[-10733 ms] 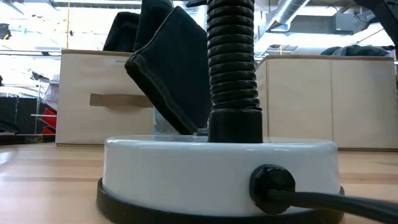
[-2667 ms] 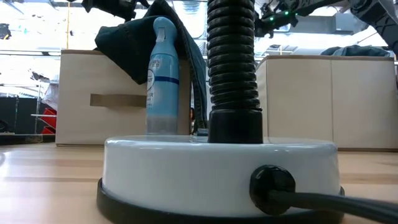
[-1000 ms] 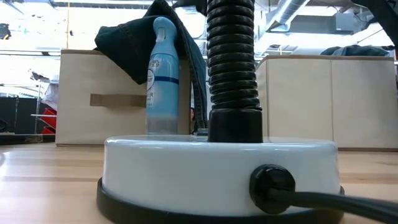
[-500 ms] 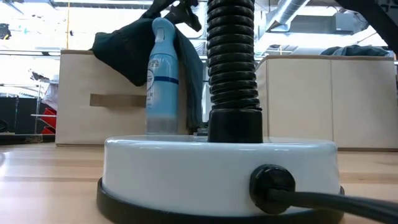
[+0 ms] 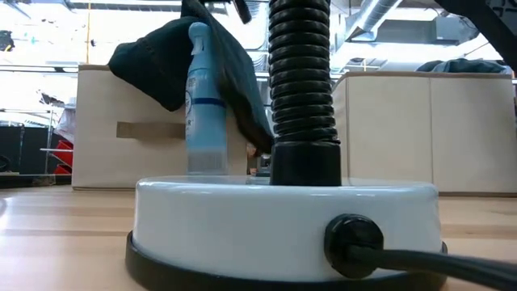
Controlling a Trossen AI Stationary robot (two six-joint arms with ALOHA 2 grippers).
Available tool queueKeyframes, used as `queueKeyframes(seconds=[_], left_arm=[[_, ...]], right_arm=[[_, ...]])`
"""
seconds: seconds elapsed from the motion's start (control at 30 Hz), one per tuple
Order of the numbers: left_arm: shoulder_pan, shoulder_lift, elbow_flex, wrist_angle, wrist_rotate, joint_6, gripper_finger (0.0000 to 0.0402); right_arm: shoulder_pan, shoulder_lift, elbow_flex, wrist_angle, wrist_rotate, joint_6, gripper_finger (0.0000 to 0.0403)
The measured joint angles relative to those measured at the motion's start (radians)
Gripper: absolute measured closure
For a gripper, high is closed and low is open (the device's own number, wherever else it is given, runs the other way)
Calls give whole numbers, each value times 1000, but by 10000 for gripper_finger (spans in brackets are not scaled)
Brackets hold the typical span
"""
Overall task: Sort clothes
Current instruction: Put the dark blue pants into the left laundry organizer
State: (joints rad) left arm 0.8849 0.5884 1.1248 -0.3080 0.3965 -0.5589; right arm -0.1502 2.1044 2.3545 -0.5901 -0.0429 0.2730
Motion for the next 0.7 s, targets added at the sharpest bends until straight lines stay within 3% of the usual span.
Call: queueKeyframes(seconds=[0.2,0.47,0.7], left_arm=[[0,0,0,2,-1,16,146],[0,0,0,9,-11,19,146],[0,7,0,11,-27,28,146]], right_arm=[[-72,-21,1,270,-7,28,400],[-178,-21,1,659,-8,245,400],[-214,-21,1,733,-43,314,401]])
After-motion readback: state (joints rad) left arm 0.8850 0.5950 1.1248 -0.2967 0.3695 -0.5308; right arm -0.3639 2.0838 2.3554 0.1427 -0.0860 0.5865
